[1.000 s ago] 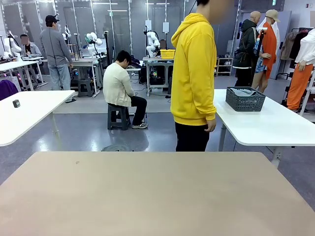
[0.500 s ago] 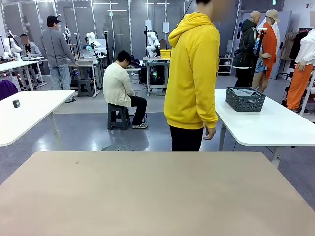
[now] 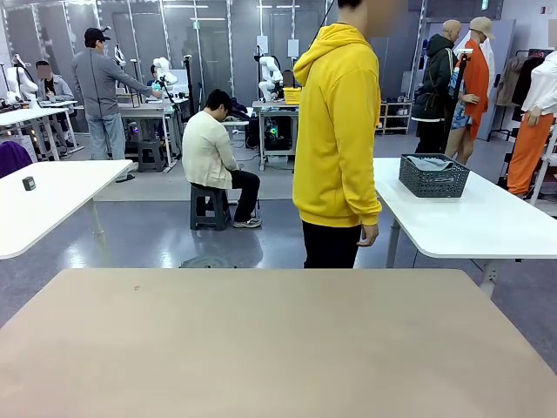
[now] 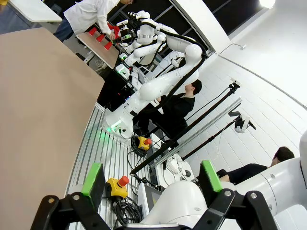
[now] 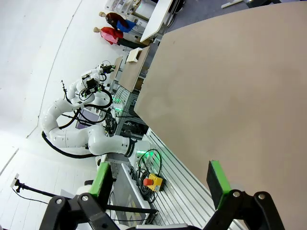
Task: Fold the towels and place them in the basket.
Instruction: Stack the folded Towel with hook on the right side of the table.
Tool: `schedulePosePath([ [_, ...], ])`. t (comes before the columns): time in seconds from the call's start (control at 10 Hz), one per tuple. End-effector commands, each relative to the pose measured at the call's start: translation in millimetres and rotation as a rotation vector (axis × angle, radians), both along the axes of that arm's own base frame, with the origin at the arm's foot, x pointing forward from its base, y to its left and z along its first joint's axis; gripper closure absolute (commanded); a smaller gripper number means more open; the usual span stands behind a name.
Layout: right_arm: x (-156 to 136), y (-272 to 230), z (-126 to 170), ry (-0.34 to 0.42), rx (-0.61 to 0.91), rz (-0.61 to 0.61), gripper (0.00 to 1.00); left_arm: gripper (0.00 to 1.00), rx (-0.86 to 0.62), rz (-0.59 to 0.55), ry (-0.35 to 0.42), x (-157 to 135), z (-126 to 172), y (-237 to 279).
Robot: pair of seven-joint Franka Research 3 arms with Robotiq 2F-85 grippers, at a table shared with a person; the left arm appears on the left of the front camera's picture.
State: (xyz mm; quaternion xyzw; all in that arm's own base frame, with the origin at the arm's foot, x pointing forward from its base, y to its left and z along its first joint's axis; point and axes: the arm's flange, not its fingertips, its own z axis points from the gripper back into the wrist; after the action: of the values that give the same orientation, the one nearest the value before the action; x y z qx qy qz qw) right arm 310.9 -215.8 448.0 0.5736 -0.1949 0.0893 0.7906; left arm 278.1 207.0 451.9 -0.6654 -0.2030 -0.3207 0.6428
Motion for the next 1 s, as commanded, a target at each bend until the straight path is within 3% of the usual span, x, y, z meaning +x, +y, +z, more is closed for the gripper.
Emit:
schedulePosePath([
  [0.0,0.2,-1.2,0.1,-0.017,0.005,0.007,0.0,0.0,0.014,-0.004,0.004,1.4,1.2,-2.6],
  [0.9,0.2,-1.2,0.1,-0.017,0.005,0.007,0.0,0.0,0.014,-0.004,0.004,1.4,1.2,-2.6],
])
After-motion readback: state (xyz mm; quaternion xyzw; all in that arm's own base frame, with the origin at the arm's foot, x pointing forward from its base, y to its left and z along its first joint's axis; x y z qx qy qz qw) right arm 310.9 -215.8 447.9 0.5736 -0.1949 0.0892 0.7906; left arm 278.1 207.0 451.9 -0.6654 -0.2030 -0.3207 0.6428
